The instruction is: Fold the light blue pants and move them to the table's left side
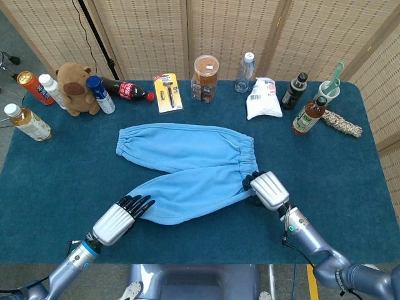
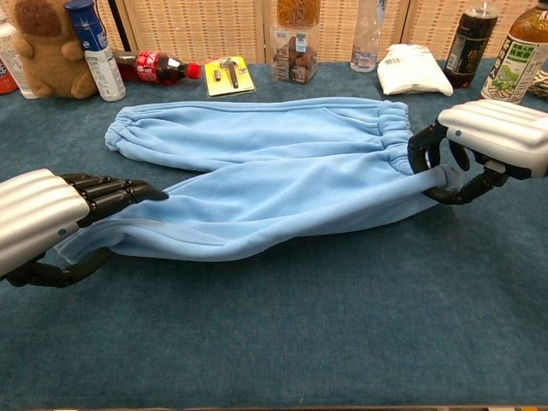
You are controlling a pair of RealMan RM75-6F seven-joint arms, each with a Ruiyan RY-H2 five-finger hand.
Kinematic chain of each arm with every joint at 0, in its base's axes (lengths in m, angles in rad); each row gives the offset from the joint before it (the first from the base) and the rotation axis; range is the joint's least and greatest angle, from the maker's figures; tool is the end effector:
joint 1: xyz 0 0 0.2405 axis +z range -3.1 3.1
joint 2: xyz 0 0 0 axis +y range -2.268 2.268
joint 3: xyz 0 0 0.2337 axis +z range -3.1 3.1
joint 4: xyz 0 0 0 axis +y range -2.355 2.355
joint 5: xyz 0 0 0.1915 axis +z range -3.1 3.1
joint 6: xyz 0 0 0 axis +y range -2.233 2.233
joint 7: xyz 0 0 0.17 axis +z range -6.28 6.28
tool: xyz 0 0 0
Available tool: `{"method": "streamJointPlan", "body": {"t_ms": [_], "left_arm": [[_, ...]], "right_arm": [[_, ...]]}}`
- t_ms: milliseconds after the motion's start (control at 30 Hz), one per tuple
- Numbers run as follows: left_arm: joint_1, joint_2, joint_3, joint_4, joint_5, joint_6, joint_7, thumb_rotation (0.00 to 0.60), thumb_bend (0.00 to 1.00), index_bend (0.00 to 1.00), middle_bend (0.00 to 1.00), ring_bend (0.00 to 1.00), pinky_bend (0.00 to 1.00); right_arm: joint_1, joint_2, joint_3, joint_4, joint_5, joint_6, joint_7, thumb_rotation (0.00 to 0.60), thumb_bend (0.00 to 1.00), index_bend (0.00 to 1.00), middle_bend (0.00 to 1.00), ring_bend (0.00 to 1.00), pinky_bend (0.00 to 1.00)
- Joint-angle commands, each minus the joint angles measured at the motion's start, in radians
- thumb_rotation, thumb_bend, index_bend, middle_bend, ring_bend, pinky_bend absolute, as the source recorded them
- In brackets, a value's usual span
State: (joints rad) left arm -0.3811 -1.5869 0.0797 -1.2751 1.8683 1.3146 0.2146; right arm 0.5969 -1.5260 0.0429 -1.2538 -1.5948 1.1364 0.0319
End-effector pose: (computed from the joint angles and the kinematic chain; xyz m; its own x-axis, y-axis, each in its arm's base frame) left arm -0.1826 0.2215 -0.0138 0.5778 0.0263 0.8158 0.6271 -0.6541 -0.4230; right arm -0.1744 -0.3177 0.0105 0.4649 -0.1480 0.8729 -0.7825 -0.5299 0.3269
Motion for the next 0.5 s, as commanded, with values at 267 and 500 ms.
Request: {"method": "streamJointPlan", "body": {"t_ms": [267,500], "left_arm": [[0.002,-0.04,0.003,0.05,0.01,0.055,-0.029,0.6,0.61,0.63,0.53,0.52,0.62],[0.002,-0.043,-0.006,0.053,0.013,0.102,-0.049,0.6,0.63,0.69,0.58,0.56,0.64]], "right_arm": [[-0.002,0.0,-0.001,0.001,0.006,-0.001,0.003,0.6,0.75,0.65,0.53,0.48,0.6],[-0.001,0.005,-0.001,-0.005,0.011,-0.004,0.018,0.6,0.75,0.65,0.53,0.48,0.6]]}}
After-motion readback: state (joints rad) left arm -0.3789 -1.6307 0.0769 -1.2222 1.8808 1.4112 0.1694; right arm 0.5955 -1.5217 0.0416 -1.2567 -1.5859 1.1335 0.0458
